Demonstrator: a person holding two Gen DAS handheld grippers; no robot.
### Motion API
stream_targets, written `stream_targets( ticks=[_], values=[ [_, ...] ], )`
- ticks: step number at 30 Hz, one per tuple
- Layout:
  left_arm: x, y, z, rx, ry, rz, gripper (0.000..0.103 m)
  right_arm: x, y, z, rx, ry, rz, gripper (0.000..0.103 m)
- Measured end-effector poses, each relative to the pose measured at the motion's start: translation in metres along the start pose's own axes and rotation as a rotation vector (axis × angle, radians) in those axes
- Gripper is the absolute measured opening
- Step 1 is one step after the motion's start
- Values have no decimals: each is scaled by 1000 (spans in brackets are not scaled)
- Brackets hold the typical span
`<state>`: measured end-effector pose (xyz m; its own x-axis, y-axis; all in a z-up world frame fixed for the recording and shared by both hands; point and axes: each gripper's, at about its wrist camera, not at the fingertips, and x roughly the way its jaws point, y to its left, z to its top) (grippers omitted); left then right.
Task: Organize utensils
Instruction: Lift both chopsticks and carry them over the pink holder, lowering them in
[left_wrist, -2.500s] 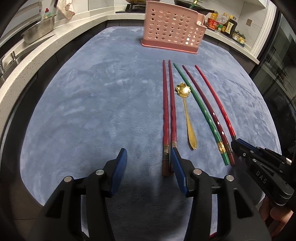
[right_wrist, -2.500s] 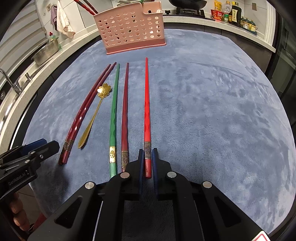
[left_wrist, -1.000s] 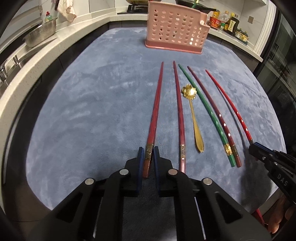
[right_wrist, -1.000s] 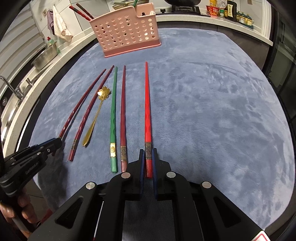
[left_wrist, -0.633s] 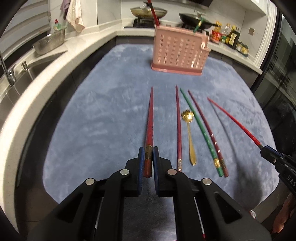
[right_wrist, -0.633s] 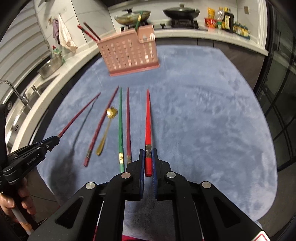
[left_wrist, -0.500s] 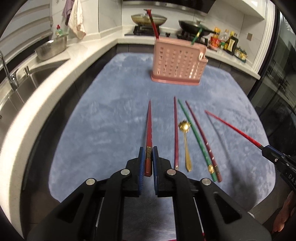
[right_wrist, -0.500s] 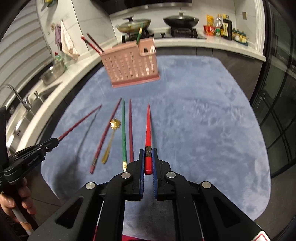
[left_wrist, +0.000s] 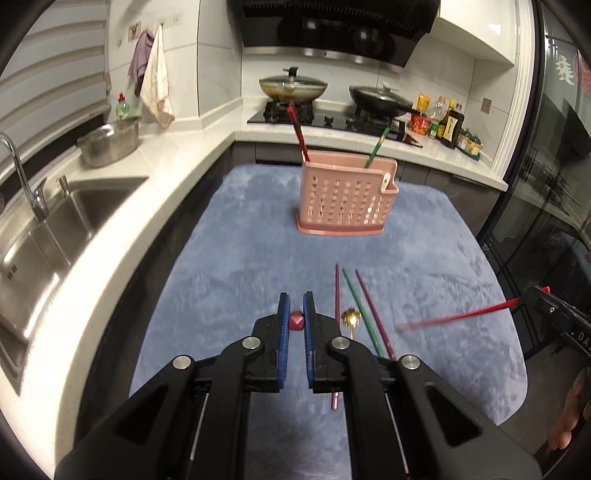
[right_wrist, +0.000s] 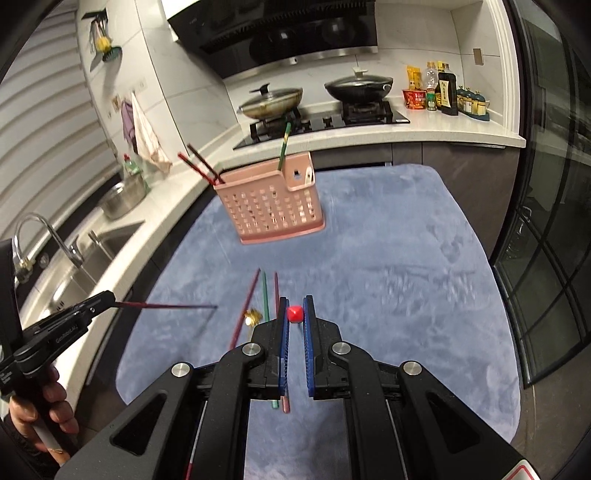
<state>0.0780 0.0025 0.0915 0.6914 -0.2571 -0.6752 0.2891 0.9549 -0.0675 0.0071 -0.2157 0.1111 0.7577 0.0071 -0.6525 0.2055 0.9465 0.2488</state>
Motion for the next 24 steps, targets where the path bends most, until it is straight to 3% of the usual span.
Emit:
stream_targets(
  ticks=[15,24],
  values=[
    [-19,-27,84,61,-149,-49,7,-12,4,61,-9,-114,27,7],
    [-8,-38,165,45,-270,-73,7,10,1,144,51,-194,108,7]
  ],
)
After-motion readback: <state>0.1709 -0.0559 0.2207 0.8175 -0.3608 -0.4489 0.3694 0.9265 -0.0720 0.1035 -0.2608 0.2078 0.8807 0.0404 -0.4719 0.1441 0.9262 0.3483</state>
